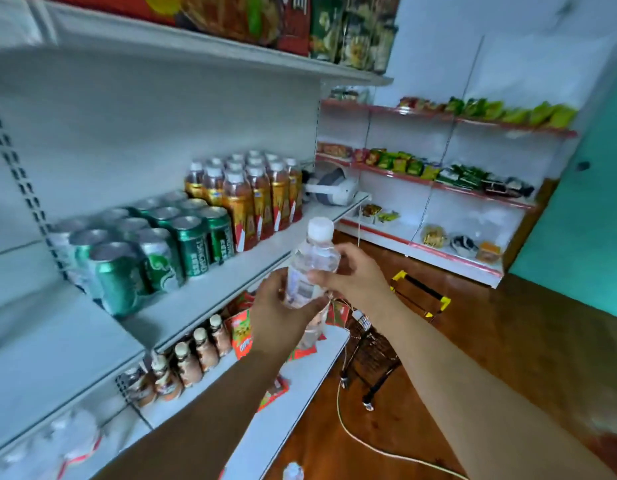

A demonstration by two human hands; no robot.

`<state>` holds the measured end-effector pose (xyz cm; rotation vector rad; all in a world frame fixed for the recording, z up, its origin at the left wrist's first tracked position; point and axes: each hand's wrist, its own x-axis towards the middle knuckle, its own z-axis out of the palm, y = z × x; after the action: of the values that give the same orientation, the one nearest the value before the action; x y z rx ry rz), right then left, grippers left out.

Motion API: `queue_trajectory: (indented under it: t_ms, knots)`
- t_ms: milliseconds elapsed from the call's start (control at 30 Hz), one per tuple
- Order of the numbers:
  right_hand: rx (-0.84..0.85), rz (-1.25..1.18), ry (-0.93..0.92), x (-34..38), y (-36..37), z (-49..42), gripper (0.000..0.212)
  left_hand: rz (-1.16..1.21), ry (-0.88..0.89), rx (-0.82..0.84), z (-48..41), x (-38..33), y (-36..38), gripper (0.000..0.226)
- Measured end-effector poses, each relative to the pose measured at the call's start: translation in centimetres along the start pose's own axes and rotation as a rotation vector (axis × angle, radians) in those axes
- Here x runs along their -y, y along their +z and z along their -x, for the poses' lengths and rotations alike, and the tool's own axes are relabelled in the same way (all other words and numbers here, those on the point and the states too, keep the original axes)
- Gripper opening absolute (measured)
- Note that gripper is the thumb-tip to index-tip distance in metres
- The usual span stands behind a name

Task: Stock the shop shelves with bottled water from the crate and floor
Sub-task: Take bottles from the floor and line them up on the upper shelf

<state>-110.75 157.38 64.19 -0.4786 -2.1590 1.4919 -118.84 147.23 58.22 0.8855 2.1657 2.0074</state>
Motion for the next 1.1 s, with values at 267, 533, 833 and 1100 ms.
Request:
queue_trajectory:
  t_ms: [267, 533, 833, 1100]
  knots:
    - [0.227, -0.168, -0.038, 4.1, 2.4, -2.0, 0.043, 0.322, -0.048, 0.111, -2.4, -3.7, -8.4, 0.052]
    - [0.455, -0.252, -0.146, 6.8, 12.7, -5.1, 0.076, 0.387, -0.008, 0.026, -3.8, -4.2, -19.1, 0.043]
    - [0.517, -0.355, -0.11, 6.8, 29.0, -7.4, 0.077, 0.126, -0.129, -0.319, -2.6, 0.2, -29.9, 0.033]
    - [0.613, -0.323, -0.086, 5.2, 37.1, -10.1, 0.077, -0.358, -0.26, -0.519, -3.0, 4.8, -33.2, 0.034]
